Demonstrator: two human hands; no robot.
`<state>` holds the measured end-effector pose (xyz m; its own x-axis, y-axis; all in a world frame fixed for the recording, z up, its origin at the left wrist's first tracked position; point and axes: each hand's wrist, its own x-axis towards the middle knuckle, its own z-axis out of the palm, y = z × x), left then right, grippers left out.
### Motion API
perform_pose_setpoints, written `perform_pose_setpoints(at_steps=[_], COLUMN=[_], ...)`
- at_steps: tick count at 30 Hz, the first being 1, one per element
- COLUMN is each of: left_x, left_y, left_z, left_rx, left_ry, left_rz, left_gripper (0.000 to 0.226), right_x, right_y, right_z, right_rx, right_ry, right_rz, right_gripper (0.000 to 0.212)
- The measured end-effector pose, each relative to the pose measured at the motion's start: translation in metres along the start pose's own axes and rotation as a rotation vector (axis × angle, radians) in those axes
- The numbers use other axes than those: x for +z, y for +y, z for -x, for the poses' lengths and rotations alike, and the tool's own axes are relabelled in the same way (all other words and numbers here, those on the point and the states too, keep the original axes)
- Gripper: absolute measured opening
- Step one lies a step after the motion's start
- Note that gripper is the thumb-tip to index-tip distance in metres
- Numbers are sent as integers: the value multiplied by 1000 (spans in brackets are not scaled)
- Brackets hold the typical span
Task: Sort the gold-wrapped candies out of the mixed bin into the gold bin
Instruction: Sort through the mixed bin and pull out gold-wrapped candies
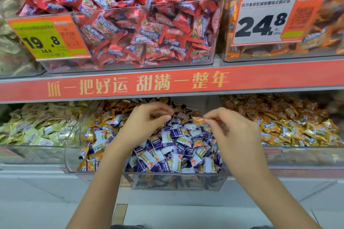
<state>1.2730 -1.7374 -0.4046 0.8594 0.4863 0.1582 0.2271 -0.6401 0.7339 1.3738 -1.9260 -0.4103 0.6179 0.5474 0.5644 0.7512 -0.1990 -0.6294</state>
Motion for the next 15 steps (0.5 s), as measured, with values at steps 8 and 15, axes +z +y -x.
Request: perform_pose_setpoints(at_steps=[8,15], left_x=[45,48], left_y=[-9,-4], left_z=[-81,-93], left_rx=[-48,-84], left_ry=[-582,-634], left_rz=[-414,-477], left_gripper=[64,39], right_x=[-55,-57], right_y=[67,85], right_z=[-19,-18], right_rx=[417,407], right_ry=[180,93], right_rz=[-221,2], right_gripper=[11,17])
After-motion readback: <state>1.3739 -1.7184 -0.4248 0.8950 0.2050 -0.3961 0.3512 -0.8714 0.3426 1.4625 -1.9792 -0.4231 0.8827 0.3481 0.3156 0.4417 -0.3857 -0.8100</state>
